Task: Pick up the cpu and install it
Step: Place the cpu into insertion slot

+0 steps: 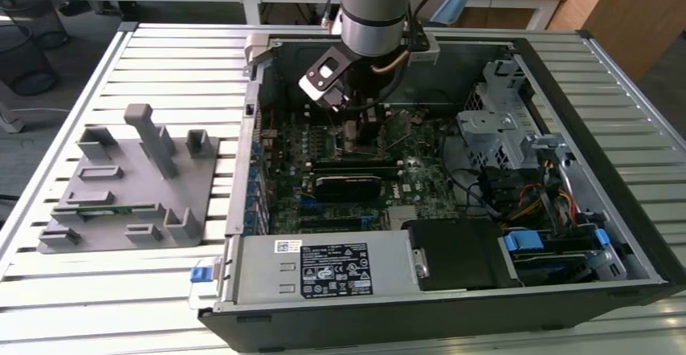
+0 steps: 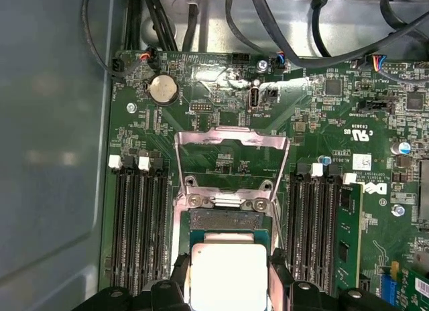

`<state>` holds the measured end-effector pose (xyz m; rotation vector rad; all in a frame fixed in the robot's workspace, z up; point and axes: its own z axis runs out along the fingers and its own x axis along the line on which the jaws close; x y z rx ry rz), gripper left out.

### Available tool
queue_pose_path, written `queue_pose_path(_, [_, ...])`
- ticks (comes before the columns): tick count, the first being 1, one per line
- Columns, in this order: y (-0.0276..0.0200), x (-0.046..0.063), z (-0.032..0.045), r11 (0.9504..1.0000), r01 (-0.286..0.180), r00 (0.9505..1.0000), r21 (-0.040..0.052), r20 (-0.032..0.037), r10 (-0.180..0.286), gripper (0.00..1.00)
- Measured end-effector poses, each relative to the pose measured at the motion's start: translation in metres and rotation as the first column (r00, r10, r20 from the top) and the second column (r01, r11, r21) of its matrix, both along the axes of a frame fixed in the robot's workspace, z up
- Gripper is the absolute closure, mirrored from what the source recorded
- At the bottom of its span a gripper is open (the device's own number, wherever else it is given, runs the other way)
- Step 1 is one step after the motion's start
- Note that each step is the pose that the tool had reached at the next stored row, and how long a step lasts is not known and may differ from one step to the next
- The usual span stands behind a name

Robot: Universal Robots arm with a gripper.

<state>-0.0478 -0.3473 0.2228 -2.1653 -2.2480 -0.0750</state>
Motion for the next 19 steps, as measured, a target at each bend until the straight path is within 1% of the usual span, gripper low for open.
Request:
queue_pose_path(6, [0.0,0.0002,-0.0045,1.0,0.0,1.0,-0.0001,0.0,0.0,0.46])
queue_pose_path(17, [0.0,0.0003,-0.0078,1.0,0.0,1.0,0.0,0.0,0.0,0.46])
queue_pose_path(19, [0.0,0.0017,-0.0089,1.0,0.0,1.0,0.0,0.0,0.0,0.46])
